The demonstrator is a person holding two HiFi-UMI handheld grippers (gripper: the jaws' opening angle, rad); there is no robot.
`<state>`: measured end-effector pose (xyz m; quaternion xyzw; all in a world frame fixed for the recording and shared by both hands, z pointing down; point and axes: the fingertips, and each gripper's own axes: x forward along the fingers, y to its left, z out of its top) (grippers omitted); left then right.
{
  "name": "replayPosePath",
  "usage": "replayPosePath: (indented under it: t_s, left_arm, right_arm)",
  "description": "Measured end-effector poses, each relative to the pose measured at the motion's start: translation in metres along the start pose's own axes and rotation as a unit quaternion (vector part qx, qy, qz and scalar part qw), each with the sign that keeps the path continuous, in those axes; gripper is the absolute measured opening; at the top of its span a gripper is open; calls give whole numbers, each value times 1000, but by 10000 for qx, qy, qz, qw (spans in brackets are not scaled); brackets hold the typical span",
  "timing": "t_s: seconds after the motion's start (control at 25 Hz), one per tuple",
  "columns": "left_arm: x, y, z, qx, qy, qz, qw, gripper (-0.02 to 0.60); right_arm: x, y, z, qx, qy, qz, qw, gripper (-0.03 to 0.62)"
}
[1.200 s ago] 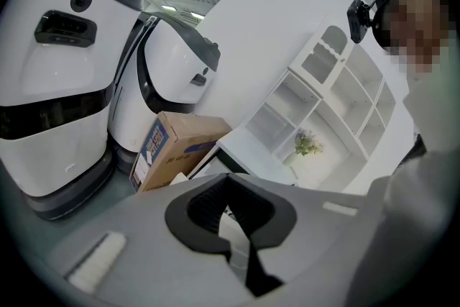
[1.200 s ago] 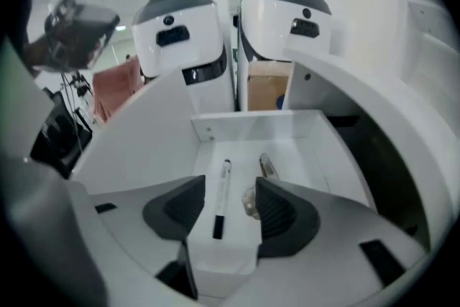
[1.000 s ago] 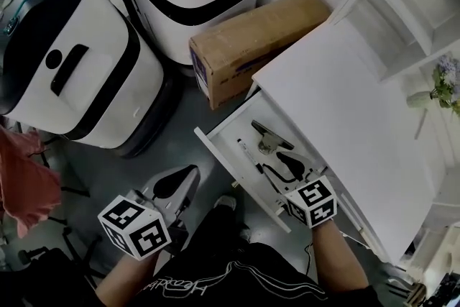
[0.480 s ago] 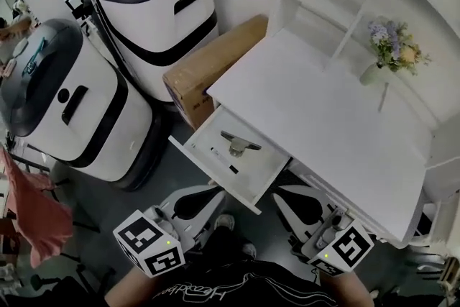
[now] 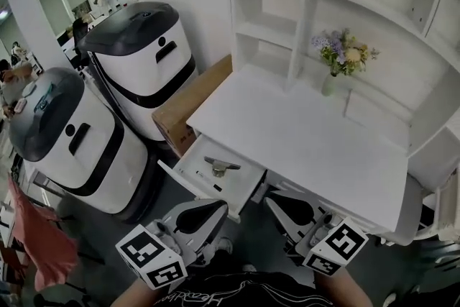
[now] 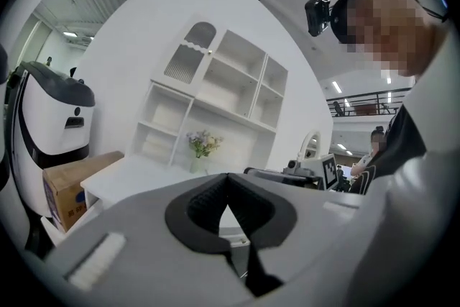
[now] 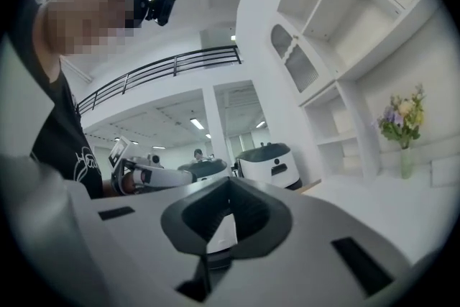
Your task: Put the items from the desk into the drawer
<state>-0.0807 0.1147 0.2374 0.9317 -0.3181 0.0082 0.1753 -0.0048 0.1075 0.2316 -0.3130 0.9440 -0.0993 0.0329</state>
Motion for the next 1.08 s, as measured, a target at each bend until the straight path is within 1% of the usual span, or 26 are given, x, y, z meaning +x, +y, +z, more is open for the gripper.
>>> replayPosePath:
  t_s: [0.2, 0.4, 0.72, 0.92, 1.08]
  left_arm:
    - [3, -20, 2, 237, -31, 8, 9997, 8]
    - [5, -27, 4, 251, -50, 55, 9997, 9]
    - [8, -46, 3, 368, 16, -99, 9993, 8]
    - [6, -59, 2, 517, 68, -144, 9985, 8]
    - [4, -68, 0, 652, 97, -103, 9978, 8]
  right_arm:
    - [-14, 6, 4, -51, 79, -37, 9999, 6]
    - [-21, 16, 7, -205, 90, 28, 9997, 6]
    - [-40, 22, 13, -329, 79, -47, 9994, 6]
    - [-51, 29, 16, -354, 67, -52, 9993, 6]
    - [-59, 36, 17, -386, 75, -50, 9992, 6]
